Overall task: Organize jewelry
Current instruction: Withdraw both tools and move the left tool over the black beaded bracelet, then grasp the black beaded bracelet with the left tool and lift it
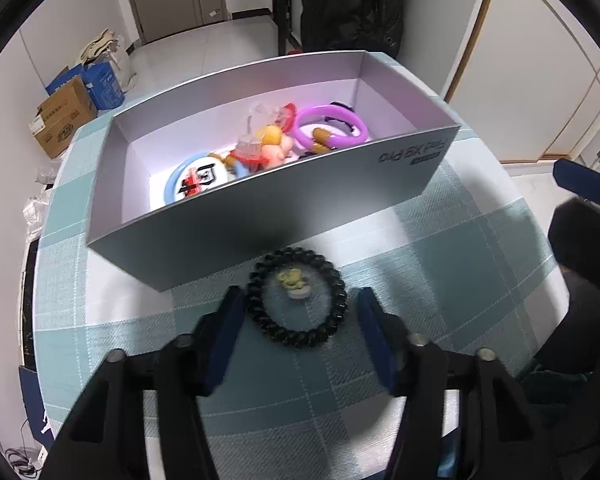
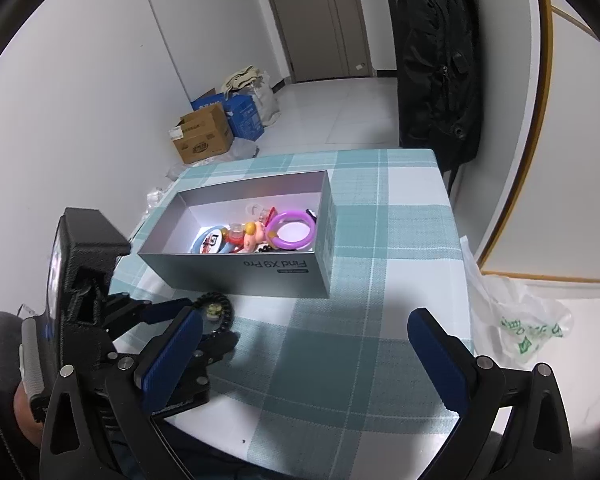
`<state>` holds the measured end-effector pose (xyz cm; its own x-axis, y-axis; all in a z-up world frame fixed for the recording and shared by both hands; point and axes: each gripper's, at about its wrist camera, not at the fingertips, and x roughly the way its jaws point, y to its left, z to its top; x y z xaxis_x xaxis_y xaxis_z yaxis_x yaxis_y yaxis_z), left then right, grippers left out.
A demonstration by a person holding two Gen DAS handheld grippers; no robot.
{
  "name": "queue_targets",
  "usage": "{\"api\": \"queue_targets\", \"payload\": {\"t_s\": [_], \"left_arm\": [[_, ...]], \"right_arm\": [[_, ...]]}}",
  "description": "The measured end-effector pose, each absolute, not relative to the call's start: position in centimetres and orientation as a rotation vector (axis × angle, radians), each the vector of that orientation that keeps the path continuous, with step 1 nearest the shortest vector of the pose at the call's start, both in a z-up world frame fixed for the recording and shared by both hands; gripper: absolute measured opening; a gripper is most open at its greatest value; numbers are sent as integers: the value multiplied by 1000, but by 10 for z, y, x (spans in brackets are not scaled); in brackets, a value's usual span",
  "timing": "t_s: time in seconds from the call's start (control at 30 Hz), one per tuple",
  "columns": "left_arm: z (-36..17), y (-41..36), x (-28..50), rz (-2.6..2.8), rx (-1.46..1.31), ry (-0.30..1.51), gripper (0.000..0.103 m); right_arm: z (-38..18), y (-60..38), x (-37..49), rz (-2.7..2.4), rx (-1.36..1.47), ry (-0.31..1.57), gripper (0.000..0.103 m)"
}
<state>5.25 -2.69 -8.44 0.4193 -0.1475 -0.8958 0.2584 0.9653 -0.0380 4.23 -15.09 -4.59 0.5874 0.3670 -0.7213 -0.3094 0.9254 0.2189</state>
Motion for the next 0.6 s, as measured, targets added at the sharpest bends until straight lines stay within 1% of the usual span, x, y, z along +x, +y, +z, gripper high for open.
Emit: {"api": "queue_targets", "payload": {"t_s": [0.1,0.2,0.6], "left_arm": [[-83,-32,50,-271,129,1112,36],[-82,-33,48,-281,127,1117,33],[-75,-23,47,-287,50,1115,32]], "right_arm": [[-45,-150,41,401,72,857,103],[-45,-151,41,395,77,855,103],[-49,-155,46,370,94,881,103]]}}
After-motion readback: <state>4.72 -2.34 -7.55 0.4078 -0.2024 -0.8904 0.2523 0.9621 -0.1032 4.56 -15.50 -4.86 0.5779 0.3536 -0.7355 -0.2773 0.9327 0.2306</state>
